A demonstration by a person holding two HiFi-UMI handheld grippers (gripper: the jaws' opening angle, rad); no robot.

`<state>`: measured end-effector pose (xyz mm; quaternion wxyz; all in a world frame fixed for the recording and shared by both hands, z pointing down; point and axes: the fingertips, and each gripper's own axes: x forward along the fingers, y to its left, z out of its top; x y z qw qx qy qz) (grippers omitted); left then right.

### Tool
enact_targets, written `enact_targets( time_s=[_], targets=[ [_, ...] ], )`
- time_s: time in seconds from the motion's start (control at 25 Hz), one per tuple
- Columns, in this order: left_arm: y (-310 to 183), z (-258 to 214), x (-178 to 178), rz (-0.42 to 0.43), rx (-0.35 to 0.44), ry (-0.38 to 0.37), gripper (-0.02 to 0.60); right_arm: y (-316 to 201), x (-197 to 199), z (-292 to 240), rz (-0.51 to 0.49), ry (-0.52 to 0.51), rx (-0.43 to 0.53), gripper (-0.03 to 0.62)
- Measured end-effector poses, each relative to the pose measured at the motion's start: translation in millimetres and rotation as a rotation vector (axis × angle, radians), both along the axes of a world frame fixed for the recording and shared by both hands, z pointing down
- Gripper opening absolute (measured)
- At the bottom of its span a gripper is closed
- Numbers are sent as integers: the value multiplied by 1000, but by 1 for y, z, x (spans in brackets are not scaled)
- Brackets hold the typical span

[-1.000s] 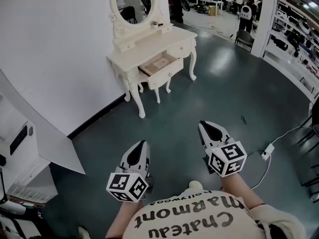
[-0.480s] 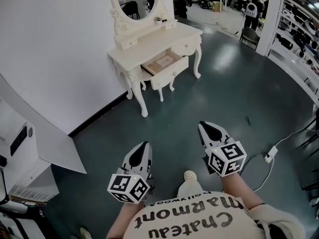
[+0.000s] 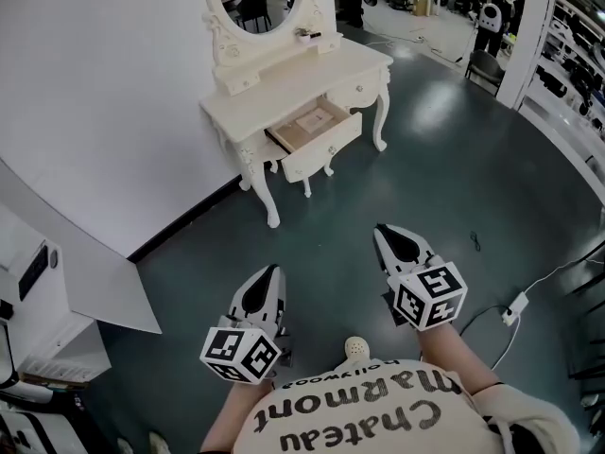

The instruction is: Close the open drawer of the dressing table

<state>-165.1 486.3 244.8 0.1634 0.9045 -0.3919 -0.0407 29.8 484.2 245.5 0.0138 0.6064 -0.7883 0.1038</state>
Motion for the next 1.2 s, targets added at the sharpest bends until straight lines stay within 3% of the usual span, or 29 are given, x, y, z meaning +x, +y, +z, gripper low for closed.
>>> enact_targets(
  time_s=[0.48, 0.64, 0.88, 1.2],
  targets=[
    [-66, -27, 65, -40, 62, 28, 8, -74, 64, -25, -58, 14, 61, 29],
    [-76, -18, 82, -46, 88, -21, 8, -88, 75, -13, -72, 13, 52, 29],
    [-93, 7, 91, -30, 4, -18, 8, -104, 78, 19, -88, -10, -24, 29],
    [-147, 15, 96, -10, -16, -6, 8, -149, 76, 40, -72, -39, -77, 30]
  ],
)
